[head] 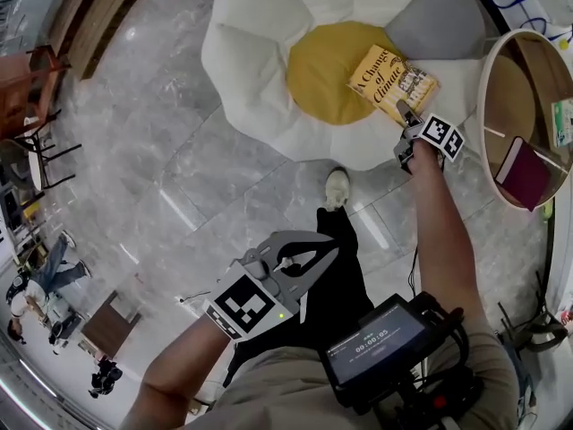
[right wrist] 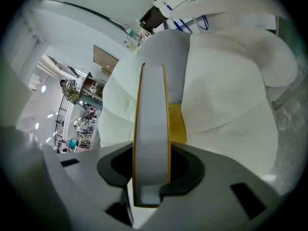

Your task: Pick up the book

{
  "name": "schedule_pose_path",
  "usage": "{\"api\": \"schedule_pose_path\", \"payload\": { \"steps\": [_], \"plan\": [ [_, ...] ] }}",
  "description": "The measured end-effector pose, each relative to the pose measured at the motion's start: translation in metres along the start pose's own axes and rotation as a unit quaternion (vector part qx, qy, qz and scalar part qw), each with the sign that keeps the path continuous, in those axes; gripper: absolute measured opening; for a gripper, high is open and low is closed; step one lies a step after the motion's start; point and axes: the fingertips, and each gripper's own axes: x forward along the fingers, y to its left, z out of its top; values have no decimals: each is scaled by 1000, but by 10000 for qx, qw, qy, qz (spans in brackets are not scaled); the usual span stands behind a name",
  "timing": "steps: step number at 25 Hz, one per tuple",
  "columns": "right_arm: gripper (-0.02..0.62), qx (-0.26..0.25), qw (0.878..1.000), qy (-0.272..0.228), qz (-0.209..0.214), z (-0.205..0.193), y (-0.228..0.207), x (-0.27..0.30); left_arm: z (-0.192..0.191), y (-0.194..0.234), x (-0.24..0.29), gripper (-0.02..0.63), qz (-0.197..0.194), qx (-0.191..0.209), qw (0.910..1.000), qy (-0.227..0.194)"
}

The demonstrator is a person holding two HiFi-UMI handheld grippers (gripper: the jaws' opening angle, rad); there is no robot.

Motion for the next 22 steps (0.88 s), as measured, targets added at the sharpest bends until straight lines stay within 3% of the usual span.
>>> {"api": "schedule_pose_path", "payload": {
  "steps": [5,18,22],
  "plan": [
    [143,172,9989,-240,357,-9,56,-61,14,-34,-41,8,-3,176,9997,-179],
    [143,320,9894,-763,1190,-91,182,-230,-18,-141,-155,8,-152,548,9963,-638],
    [144,331,9869,-876,1312,-119,209,-277,-30,-167,-186,8,-141,867,9939,-666]
  ]
}}
